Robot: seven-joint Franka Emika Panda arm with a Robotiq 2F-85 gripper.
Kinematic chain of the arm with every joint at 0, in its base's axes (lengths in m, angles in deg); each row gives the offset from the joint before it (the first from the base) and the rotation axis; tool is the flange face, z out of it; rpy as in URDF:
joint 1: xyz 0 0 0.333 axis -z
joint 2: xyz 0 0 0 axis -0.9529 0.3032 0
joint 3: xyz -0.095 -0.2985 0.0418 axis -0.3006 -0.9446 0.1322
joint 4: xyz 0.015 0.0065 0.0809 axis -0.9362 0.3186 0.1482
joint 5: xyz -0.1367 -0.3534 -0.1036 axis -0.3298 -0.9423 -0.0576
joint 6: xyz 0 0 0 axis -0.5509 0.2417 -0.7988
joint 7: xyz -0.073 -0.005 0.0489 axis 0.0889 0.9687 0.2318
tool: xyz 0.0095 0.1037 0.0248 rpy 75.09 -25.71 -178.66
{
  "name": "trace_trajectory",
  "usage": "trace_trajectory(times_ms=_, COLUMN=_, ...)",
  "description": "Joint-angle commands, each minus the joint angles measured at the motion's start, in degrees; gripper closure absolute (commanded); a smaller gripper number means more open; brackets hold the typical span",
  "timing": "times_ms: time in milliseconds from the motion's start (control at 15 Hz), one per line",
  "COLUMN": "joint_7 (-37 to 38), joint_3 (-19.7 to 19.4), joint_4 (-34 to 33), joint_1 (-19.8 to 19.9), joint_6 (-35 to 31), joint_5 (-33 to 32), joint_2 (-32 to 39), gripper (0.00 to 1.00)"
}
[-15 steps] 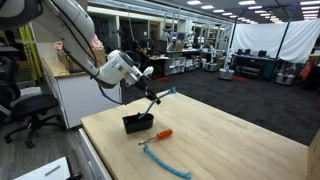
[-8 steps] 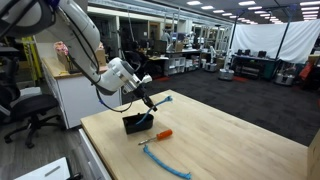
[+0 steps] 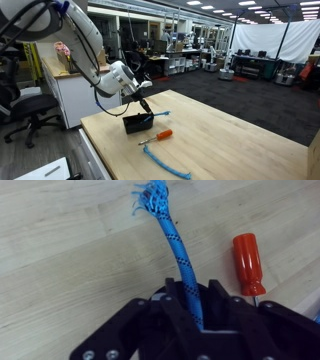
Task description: Put the cable in the black object
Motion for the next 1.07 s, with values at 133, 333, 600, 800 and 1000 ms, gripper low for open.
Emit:
trace_trajectory(times_ms=133, joint_7=-6.3, joint_3=0.8, joint_4=0.4, joint_1=0.5, joint_6=1.0, joint_5=3.8, joint_2=-2.1, gripper=0.15)
trace_trajectory(times_ms=333, joint_7=-8.6, joint_3=1.1, joint_4=0.7, joint_1=0.6, joint_6=1.0, joint_5=5.6, joint_2=-3.8, gripper=0.01)
trace_trajectory(times_ms=600, joint_7=-13.0, joint_3=1.5, joint_4=0.9, joint_1=1.1, joint_6=-0.3, joint_5=11.6, joint_2=-6.4, gripper=0.0)
trace_trajectory(times_ms=800, joint_7=-15.3, joint_3=1.3, joint_4=0.6, joint_1=0.8, joint_6=0.2, joint_5=16.7, joint_2=-8.3, gripper=0.0)
trace_trajectory(times_ms=1000, joint_7=-14.5, joint_3=0.9, joint_4=0.9, joint_1=0.4, joint_6=-0.4, joint_5=18.9, joint_2=-10.5, gripper=0.0)
